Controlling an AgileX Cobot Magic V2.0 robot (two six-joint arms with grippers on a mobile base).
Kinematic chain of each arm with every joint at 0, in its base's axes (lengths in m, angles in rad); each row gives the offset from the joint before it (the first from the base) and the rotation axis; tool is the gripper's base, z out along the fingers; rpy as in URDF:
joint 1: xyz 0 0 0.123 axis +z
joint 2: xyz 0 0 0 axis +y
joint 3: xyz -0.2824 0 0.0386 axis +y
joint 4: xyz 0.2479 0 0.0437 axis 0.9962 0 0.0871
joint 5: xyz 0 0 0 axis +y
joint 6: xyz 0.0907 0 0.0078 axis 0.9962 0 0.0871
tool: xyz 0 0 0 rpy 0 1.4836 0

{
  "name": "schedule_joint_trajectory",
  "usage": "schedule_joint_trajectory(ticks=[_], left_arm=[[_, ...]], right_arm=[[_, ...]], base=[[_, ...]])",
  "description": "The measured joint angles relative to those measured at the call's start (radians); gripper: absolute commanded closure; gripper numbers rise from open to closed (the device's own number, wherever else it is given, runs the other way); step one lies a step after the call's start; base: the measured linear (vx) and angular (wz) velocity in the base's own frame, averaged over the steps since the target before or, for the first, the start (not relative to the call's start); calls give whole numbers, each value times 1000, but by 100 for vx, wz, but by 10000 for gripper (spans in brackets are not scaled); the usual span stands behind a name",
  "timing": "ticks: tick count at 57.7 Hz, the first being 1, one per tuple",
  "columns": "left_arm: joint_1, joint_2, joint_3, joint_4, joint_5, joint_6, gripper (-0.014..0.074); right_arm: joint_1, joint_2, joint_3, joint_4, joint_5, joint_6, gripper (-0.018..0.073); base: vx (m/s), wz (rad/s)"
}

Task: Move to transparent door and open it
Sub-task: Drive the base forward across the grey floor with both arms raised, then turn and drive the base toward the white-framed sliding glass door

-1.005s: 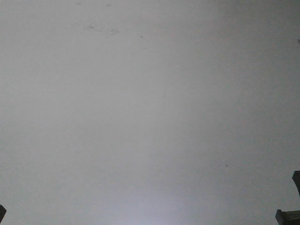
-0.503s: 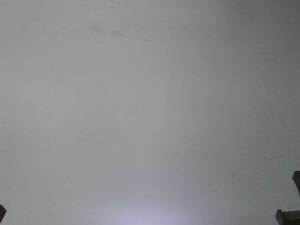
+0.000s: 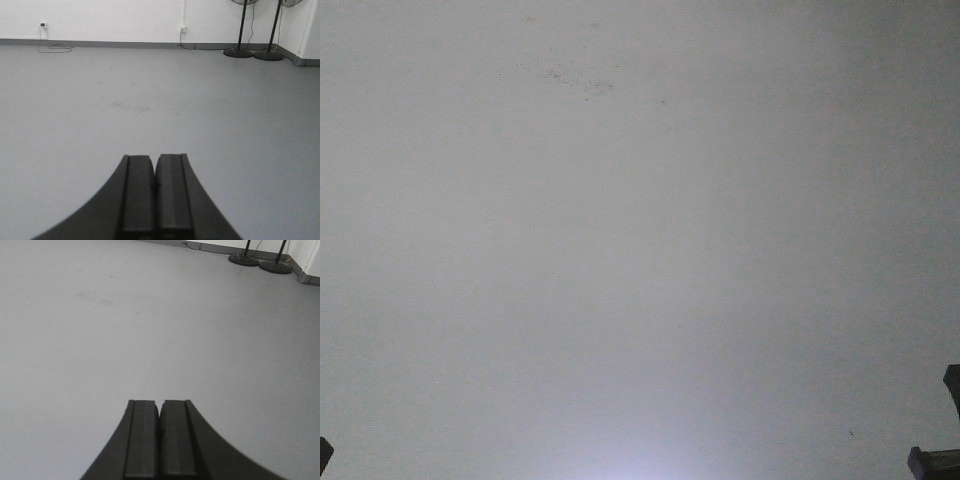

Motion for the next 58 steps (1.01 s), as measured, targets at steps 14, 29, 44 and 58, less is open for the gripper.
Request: schedule_joint_trajectory(ticks=[14, 29, 44, 58], left_arm=[[0, 0, 0, 0, 0, 0, 599], [0, 0, 0, 0, 0, 0, 599], [0, 0, 0, 0, 0, 0, 599], [0, 0, 0, 0, 0, 0, 599]], right_arm=[[0, 0, 0, 0, 0, 1, 557], [0, 0, 0, 0, 0, 1, 557], [0, 0, 0, 0, 0, 1, 557], [0, 0, 0, 0, 0, 1, 557]], base=[[35, 21], [41, 30], [46, 31], [50, 30]])
